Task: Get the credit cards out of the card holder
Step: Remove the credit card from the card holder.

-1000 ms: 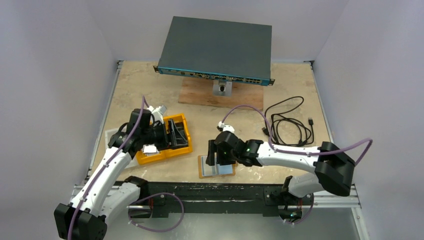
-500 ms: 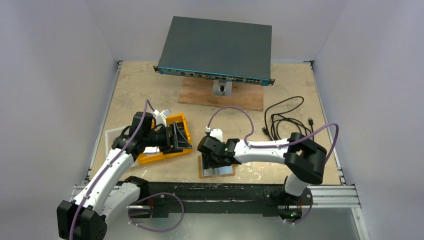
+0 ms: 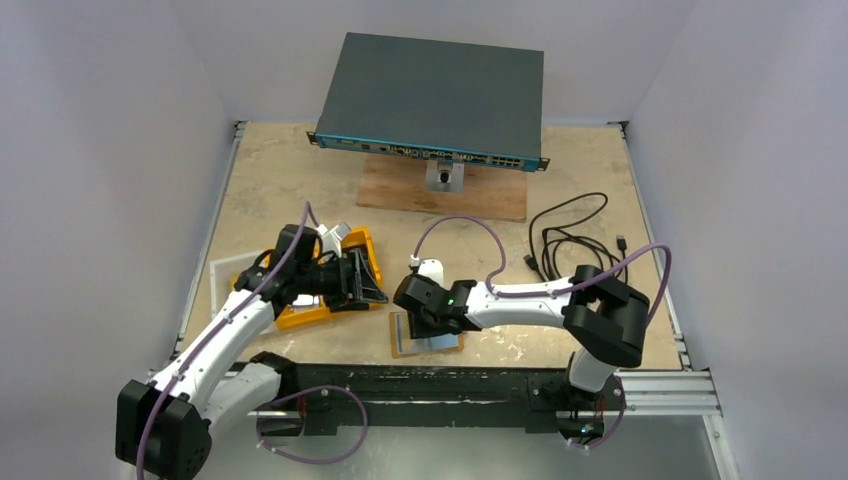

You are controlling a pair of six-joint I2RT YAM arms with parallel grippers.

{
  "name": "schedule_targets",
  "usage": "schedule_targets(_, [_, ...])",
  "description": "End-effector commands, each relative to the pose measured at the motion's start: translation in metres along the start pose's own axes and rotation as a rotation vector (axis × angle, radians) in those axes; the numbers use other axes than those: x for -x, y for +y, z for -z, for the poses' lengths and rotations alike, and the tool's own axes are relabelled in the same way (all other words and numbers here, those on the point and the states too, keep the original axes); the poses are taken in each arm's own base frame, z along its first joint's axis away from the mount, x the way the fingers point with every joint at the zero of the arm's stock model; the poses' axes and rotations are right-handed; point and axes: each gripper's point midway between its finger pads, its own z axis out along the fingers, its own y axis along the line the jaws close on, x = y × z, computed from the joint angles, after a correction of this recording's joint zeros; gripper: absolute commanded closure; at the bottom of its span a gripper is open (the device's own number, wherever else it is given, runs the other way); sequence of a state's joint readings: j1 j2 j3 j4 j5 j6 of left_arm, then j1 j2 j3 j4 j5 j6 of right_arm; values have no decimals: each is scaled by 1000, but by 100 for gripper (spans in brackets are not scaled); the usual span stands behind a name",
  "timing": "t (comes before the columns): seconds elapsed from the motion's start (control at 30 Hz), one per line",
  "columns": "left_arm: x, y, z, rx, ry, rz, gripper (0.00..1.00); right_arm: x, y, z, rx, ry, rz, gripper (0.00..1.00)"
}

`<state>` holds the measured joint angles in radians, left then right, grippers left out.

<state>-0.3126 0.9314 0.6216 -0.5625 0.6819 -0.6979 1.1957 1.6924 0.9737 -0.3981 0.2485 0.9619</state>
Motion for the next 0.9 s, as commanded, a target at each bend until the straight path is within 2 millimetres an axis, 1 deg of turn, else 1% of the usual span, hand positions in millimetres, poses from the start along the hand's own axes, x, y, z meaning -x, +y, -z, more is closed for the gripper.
schedule_targets(0.0, [-10, 4, -16, 50, 35, -16, 34, -24, -20, -7, -24, 53, 3, 70])
schedule_targets(0.07, [-14, 6, -27, 74, 56, -13, 36, -26, -19, -8, -6, 55, -2, 75])
schedule_targets(0.17, [-19, 11, -43, 103, 75, 10, 42, -29, -19, -9, 17, 61, -9, 82])
schedule_targets(0.27, [-22, 21, -56, 139, 81, 31, 48, -29, -20, -8, 43, 60, -22, 85])
schedule_targets(0.33, [-23, 26, -64, 156, 90, 42, 55, -29, -22, -7, 61, 57, -34, 86])
schedule_targets(0.37, [-24, 27, -68, 159, 98, 44, 59, -29, -22, -7, 72, 56, -39, 86])
schedule_targets(0.5, [-31, 28, -84, 177, 132, 37, 67, -25, -20, -3, 131, 43, -59, 86])
schedule_targets(0.63, [-35, 31, -101, 206, 152, 40, 82, -20, -15, 2, 178, 31, -73, 86])
schedule_targets(0.7, [-38, 39, -107, 263, 159, 53, 92, -17, -14, 4, 201, 25, -86, 84])
schedule_targets(0.77, [-41, 48, -112, 312, 162, 64, 99, -14, -13, 8, 218, 17, -95, 82])
schedule_targets(0.87, [-43, 59, -116, 375, 167, 70, 100, -7, -12, 17, 242, -4, -105, 78])
